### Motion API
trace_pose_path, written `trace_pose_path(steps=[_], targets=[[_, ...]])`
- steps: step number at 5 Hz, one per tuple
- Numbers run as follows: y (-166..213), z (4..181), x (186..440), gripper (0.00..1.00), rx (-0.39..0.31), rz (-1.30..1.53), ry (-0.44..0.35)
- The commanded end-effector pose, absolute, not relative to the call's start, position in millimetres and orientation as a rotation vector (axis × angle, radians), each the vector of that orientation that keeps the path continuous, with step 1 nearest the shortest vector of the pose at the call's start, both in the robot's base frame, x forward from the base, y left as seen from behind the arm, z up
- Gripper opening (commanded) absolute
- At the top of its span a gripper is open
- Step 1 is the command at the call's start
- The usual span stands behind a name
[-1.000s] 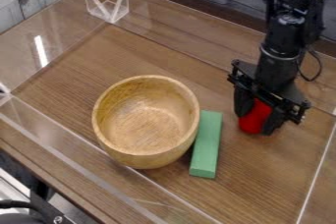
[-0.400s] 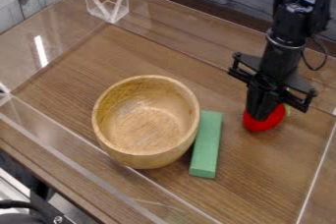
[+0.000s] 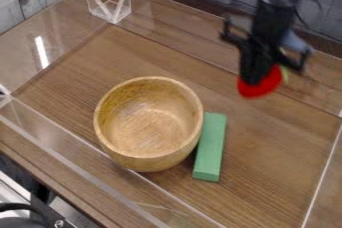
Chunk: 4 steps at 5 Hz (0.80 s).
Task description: Move the red fruit to the left
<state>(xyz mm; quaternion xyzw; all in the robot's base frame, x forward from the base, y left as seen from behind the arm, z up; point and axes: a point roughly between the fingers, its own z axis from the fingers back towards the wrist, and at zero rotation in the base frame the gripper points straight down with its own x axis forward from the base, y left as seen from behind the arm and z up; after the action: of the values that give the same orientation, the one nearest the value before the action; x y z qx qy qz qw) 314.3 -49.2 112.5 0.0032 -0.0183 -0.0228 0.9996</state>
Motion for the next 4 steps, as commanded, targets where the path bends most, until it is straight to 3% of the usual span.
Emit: trace_pose_path(steps=[1,2,4], targets=[[-8,151.0,317,0.00,0.004,-0.021,-0.123],[38,157.8,305,0.00,0.016,0.067,-0.113],[112,148.4,276,0.00,0.041,0.152,-0.104]])
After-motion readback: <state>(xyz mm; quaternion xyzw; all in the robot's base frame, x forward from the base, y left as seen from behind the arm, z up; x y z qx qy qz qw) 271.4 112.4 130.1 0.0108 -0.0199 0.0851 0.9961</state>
